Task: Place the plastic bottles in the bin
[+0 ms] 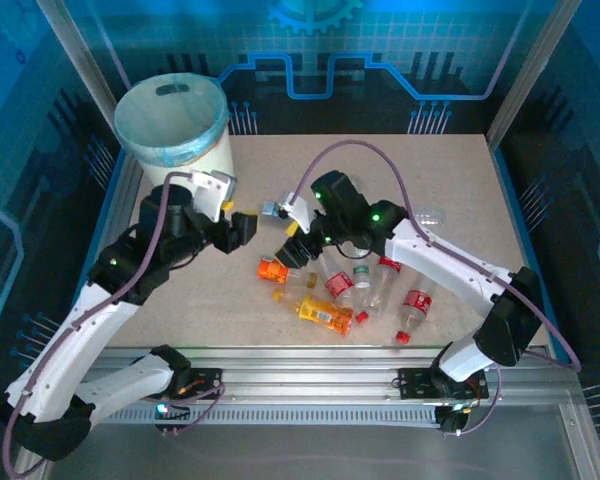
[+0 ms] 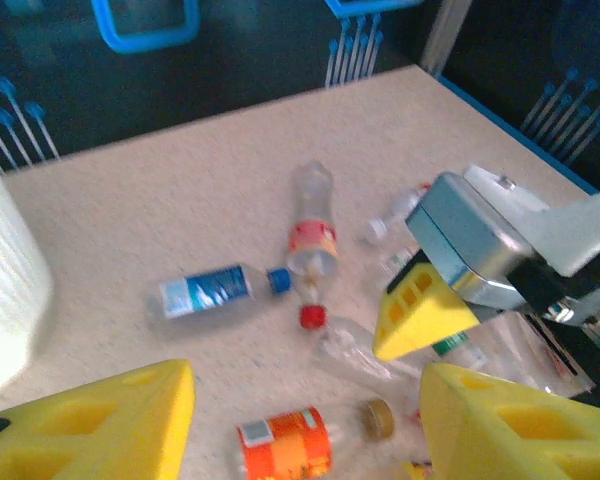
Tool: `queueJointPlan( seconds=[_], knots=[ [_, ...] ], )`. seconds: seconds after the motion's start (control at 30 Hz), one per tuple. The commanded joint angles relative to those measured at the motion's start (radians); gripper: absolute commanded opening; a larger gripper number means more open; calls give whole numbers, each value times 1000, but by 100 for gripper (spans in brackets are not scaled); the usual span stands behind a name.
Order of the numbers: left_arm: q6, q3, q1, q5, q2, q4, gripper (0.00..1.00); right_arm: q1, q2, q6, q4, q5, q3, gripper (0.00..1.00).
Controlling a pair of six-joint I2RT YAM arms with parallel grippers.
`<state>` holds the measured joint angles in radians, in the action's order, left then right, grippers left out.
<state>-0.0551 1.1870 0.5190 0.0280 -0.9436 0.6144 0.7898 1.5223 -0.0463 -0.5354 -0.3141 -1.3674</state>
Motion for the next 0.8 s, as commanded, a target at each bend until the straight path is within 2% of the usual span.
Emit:
queueJointPlan(
  seconds=[0.0, 0.33, 0.6, 0.77],
  knots=[
    [-99, -88, 21, -52, -8, -44, 62, 22, -16, -14, 30, 38, 66, 68],
    [-248, -226, 87, -61, -68, -39, 63, 98, -20, 40, -23, 150, 232, 64],
    [-435, -344, 90, 1, -97, -93, 65, 219, -44, 94, -134, 280, 305, 66],
    [-514, -395, 91, 45, -114, -132, 66, 243, -16, 145, -155, 368, 326, 67]
  ],
)
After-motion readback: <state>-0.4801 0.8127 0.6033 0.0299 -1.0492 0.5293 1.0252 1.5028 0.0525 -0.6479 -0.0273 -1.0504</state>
